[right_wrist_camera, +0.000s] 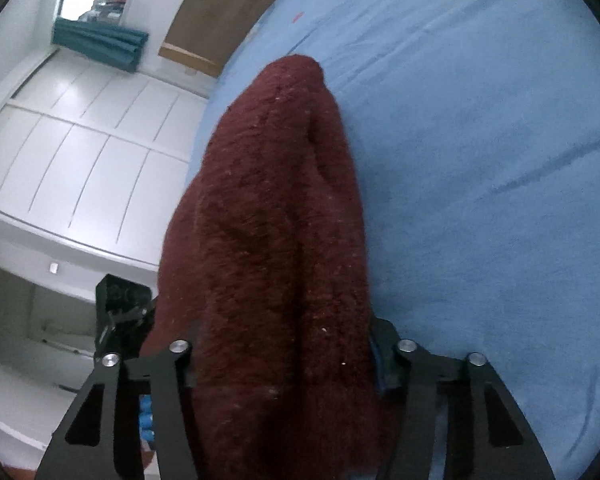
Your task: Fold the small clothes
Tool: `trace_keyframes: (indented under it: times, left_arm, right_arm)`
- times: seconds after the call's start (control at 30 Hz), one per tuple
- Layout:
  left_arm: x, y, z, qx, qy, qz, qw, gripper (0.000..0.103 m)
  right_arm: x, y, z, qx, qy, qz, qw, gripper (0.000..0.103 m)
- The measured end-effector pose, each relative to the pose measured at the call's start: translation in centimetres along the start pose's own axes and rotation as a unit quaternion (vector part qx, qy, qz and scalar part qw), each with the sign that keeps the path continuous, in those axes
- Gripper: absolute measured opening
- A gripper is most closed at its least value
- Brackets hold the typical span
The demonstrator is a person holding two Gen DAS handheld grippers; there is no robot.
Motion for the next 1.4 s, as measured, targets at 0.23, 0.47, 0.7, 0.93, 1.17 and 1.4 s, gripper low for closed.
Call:
trace_keyframes:
  times: [0.23, 0.47, 0.7, 0.93, 1.17, 1.4]
  left_arm:
    - [2.7, 0.5, -5.0, -0.006, 0.03, 0.017, 0.9994, 0.047]
    - [5.2, -1.0, -12.3, 0.023, 0.079, 0.039, 0.9958, 0.047]
    - [2.5, -8.0, -12.2, 0.127, 0.046, 0.022, 0.9906, 0.056]
    - [-0.5, -7.5, -14.4, 0.159, 0.05, 0.081, 0.9827, 0.062]
    - [-4.7, -5.7, -12.2, 0.198, 0.046, 0.119, 0.972, 0.063]
    - [-6.1, -6.1, -11.3, 0.216, 0.043, 0.14, 0.9654, 0.064]
  right_arm:
    - [1.5, -5.2, -0.5, 0.04, 0.039, -0.038, 0.998, 0.045]
    - [1.2, -10.8, 4.0, 0.063, 0.01, -0.088, 0.994, 0.044]
    - [-2.2, -7.2, 10.4, -0.006, -0.054, -0.078, 0.995, 0.048]
    - [-2.7, -7.0, 8.0, -0.038, -0.056, -0.102, 0.992, 0.062]
    - [0.2, -9.1, 6.0, -0.048, -0.001, -0.111, 0.993, 0.062]
    - [0.1, -5.9, 8.4, -0.163, -0.025, -0.134, 0.977, 0.061]
Point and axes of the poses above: each gripper's, at about its wrist camera, not at the fingertips, and z roughly the way its jaws point, y to its right, x to its top, the point moved 10 cm from there along z, roughly the way its jaws point, and after that the axes turned 7 degrees about x, right-handed, at the moved point
